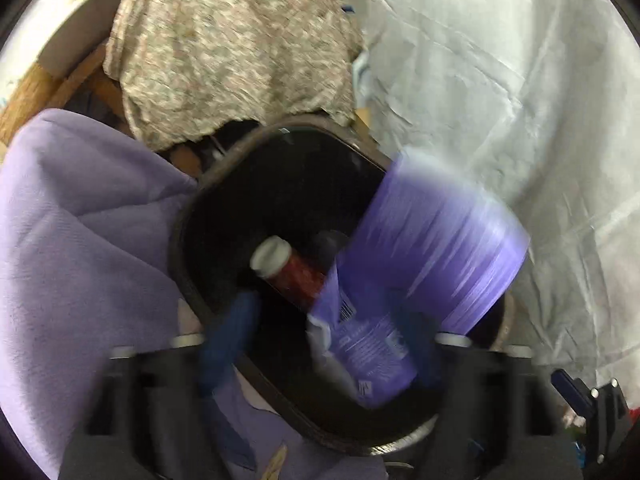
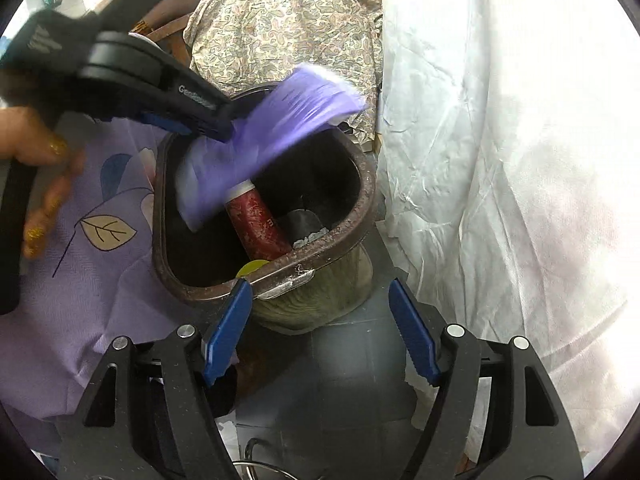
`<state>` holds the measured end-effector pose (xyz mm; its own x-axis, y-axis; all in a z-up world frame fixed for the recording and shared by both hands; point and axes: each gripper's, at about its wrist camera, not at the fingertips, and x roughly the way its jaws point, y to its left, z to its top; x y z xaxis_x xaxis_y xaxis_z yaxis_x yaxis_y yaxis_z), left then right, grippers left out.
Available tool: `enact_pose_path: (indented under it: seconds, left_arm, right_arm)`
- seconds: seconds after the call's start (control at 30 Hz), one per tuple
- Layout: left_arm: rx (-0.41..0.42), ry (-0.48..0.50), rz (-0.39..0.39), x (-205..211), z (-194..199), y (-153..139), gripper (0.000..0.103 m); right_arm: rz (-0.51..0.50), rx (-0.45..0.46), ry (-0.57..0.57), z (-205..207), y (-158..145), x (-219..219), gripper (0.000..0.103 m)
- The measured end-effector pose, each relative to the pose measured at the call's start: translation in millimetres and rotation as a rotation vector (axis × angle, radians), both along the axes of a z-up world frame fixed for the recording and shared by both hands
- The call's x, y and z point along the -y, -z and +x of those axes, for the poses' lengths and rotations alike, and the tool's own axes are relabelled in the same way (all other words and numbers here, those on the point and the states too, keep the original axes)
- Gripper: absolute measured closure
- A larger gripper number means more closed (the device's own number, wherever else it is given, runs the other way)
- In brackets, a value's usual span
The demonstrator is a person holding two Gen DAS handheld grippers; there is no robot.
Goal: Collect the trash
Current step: 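Drop the tissue into the bin with the right gripper while the left gripper drops the purple bag, then move both grippers back to the table toward the foil wrapper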
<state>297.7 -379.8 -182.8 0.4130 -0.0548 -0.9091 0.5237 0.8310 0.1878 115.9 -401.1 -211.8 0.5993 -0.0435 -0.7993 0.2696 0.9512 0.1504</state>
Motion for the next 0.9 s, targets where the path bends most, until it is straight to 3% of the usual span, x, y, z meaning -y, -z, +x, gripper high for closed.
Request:
enact_pose_path:
  seconds: [0.23, 0.3, 0.37, 0.57, 0.9]
  left_arm:
    - [0.034, 0.039, -0.029, 6, -5, -9, 0.013]
    - [0.042, 0.040, -0.080, 4, -6, -18, 0.013]
    - [0.058, 0.035, -0.132, 3, -7, -30, 0.011]
    - [0.094, 0.049, -0.251, -6, -20, -66, 0.008]
    - [0.159, 0.023, -0.429, -93, -53, -124, 0.006]
  right_arm:
    - [0.008, 0.009, 0.011, -3, 0, 3, 0.032]
    - [0.008, 0.011, 0.013, -5, -1, 4, 0.032]
    - [0.006, 0.014, 0.017, -8, -3, 3, 0.023]
    - [0.000, 0.025, 0.018, -8, -10, 0, 0.022]
    - [-0.014, 0.069, 0.012, -4, -36, -7, 0.021]
